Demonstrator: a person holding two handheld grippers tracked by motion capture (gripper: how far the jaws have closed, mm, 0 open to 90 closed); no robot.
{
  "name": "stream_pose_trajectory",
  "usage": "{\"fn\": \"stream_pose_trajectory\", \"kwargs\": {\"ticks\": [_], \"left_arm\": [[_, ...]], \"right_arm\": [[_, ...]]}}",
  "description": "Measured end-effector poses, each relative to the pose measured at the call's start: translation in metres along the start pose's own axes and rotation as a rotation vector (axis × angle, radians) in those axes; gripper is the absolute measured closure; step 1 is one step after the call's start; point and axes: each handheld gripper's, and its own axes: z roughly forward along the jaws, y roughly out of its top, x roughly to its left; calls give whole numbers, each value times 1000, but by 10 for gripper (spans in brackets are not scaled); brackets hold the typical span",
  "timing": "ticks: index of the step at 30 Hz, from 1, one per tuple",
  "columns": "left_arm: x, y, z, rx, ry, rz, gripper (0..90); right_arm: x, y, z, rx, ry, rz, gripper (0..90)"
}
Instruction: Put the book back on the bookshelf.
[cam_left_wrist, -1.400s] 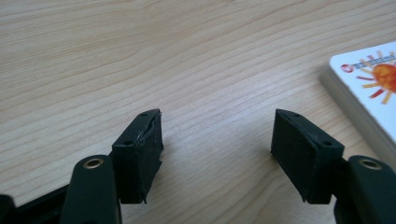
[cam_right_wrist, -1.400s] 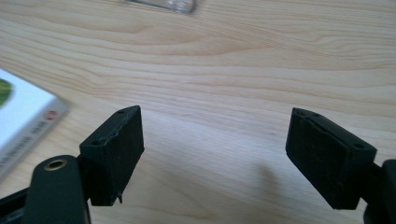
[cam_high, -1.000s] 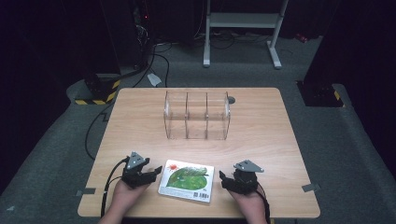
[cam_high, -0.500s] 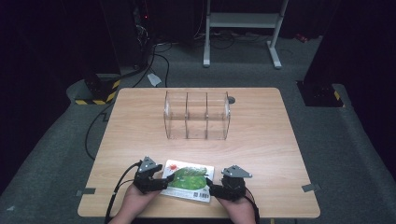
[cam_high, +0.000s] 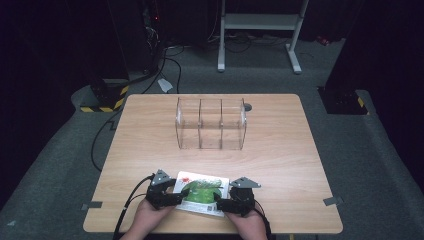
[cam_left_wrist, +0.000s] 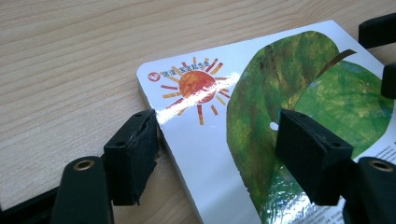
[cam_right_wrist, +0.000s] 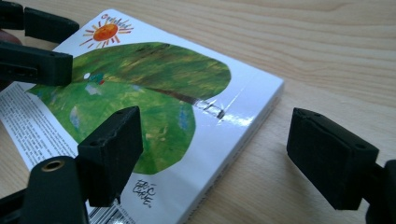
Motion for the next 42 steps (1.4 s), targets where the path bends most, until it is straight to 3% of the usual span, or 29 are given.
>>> {"fn": "stream_pose_trajectory", "kwargs": {"ticks": [3,13,17,18,22,26,32,37,42], "left_arm": [[0,0,-1,-2,0,-15,315],[-2,2,-8,-32,22,-4,413],[-3,3,-12,-59,31,-3,453],[-3,3,-14,-67,40,14,466],[-3,4,-19,-105,56,30,565],[-3,5,-24,-136,50,22,614],[-3,5,-23,-137,58,26,633],[-2,6,-21,-135,53,25,615],[-1,9,-18,-129,52,27,606]], "right_arm": [[2,-1,4,12,4,-10,175],[5,-1,5,18,20,-18,178],[6,0,5,14,18,-15,179],[6,0,5,14,19,-9,179],[6,1,5,-1,17,-16,173],[6,2,5,-7,22,-2,170],[8,0,3,12,41,-3,131],[14,-8,-5,45,77,-46,98],[26,-16,-12,51,61,-86,95]]}}
